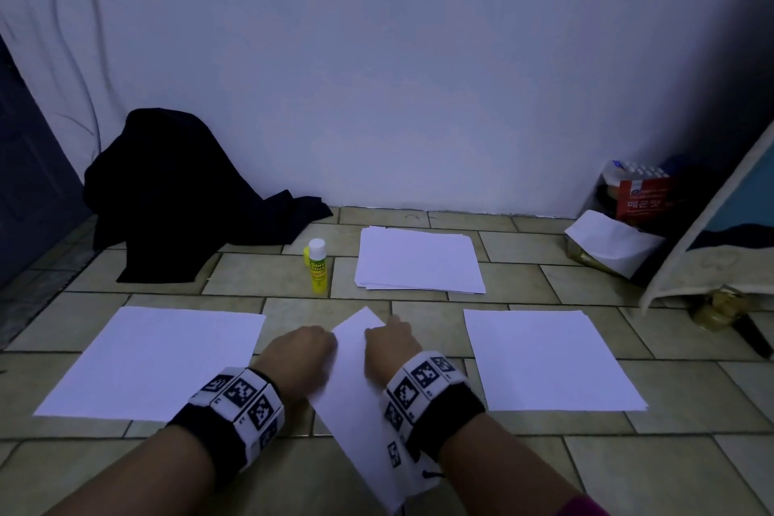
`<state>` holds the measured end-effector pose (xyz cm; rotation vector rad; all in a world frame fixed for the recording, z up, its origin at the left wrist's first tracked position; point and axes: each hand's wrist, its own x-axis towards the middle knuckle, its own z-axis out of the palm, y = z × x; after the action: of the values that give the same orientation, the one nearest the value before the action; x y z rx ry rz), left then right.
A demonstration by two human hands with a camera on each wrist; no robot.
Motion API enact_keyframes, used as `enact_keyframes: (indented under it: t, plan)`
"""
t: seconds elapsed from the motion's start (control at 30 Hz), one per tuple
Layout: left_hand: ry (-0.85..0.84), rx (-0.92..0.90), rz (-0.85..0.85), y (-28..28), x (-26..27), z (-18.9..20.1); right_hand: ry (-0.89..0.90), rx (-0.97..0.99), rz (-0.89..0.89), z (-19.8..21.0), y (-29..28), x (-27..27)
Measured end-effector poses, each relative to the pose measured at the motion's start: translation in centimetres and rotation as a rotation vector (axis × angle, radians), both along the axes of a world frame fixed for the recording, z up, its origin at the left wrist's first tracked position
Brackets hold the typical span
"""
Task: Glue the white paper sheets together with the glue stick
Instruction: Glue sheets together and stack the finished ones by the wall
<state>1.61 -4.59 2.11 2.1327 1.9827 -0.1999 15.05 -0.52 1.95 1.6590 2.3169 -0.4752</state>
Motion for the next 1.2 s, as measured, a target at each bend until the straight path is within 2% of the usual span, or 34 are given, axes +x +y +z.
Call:
enact_keyframes:
  t: [0.1, 0.2, 0.27, 0.33, 0.47, 0.73, 0.9, 1.0, 1.1, 1.13, 1.2]
  plan:
    - [0.028, -0.049, 0.004, -0.3, -0.1, 0.1, 0.035, -0.029, 0.017, -0.6, -0.8, -1.4]
    - [-0.062, -0.07, 0.043, -0.6, -0.6, -0.5, 0.053, -0.06, 0.091, -1.3, -1.2, -2.7]
    - [-0.096, -0.14, 0.024, -0.8, -0.8, -0.8, 0.093, -0.113, 0.137, -1.5, -1.4, -3.1]
    - [-0.062, -0.217, 0.009, -1.1, -1.0, -0.8, 0.108, -0.158, 0.18, -1.6, -1.4, -3.1]
    - [-0.081, -0.288, 0.053, -1.0, -0.9, -0.6, 0.031, -0.188, 0.231, -1.7, -0.2, -1.3]
    - [-0.073, -0.315, 0.033, -0.7, -1.3, -1.3, -0.021, -0.189, -0.002, -0.8, 2.9, 6.8]
    - [-0.09, -0.332, 0.031, -0.7, -1.6, -0.7, -0.02, -0.125, -0.033, -0.7, 3.0, 6.4]
    - [-0.004, -0.242, 0.085, -0.3, -1.5, 0.3, -0.004, 0.01, -0.115, -0.2, 2.1, 5.6]
    - [0.218, -0.039, 0.046, 0.1, -0.6, 1.4, -0.085, 0.051, -0.079, 0.2, 1.5, 4.4]
    - [0.225, 0.008, 0.021, 0.2, -0.4, 1.3, -0.075, 0.043, -0.071, 0.1, 1.4, 3.9]
    - [0.089, 0.054, -0.028, 0.2, 0.3, 0.1, -0.03, 0.033, -0.083, -0.2, 1.1, 2.7]
